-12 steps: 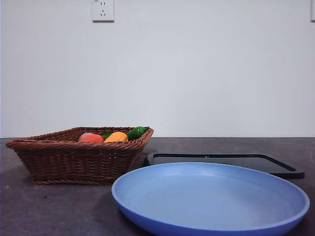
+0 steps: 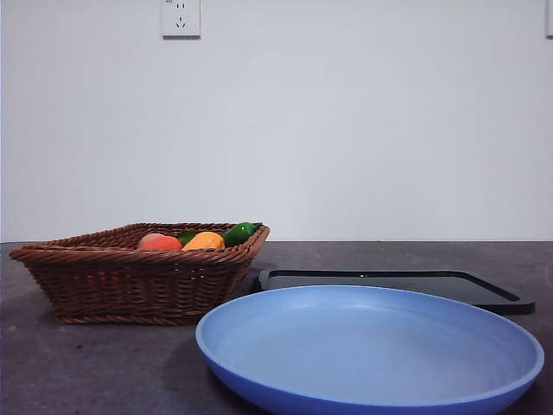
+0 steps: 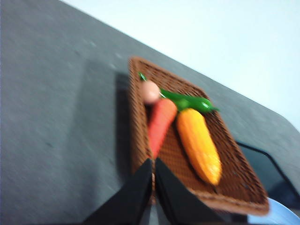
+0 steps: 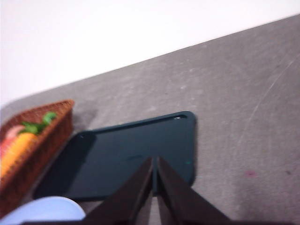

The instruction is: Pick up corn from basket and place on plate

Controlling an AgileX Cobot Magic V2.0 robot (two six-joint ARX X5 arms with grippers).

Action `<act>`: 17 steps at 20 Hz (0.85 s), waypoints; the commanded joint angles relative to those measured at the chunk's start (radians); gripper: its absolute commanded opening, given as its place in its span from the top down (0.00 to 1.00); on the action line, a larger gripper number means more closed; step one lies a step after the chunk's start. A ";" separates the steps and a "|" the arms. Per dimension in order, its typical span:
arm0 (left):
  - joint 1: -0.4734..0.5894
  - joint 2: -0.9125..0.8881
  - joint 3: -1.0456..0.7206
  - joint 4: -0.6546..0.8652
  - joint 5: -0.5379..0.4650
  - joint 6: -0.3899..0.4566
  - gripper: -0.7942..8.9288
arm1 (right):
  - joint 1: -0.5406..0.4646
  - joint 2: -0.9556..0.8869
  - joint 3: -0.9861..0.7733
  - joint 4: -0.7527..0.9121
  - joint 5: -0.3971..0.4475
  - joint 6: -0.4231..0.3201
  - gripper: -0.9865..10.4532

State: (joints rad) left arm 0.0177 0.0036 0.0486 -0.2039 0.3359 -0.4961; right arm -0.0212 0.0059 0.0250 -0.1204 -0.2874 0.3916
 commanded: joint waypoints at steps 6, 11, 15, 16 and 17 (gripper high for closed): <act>0.003 0.031 0.167 -0.060 0.021 -0.044 0.91 | -0.001 0.010 0.175 -0.028 -0.019 0.092 0.91; 0.003 0.132 0.305 -0.128 0.088 -0.013 0.91 | -0.001 0.095 0.321 -0.151 -0.063 0.058 0.91; 0.002 0.245 0.425 -0.215 0.151 0.073 0.91 | -0.001 0.194 0.437 -0.239 -0.135 -0.003 0.91; 0.002 0.275 0.455 -0.240 0.166 0.103 0.91 | -0.001 0.224 0.468 -0.266 -0.160 -0.023 0.91; 0.002 0.304 0.483 -0.264 0.182 0.132 0.91 | -0.001 0.256 0.499 -0.296 -0.180 -0.043 0.91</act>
State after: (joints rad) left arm 0.0177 0.2844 0.5011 -0.4568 0.5022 -0.4446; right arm -0.0212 0.2356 0.4938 -0.4019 -0.4503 0.4011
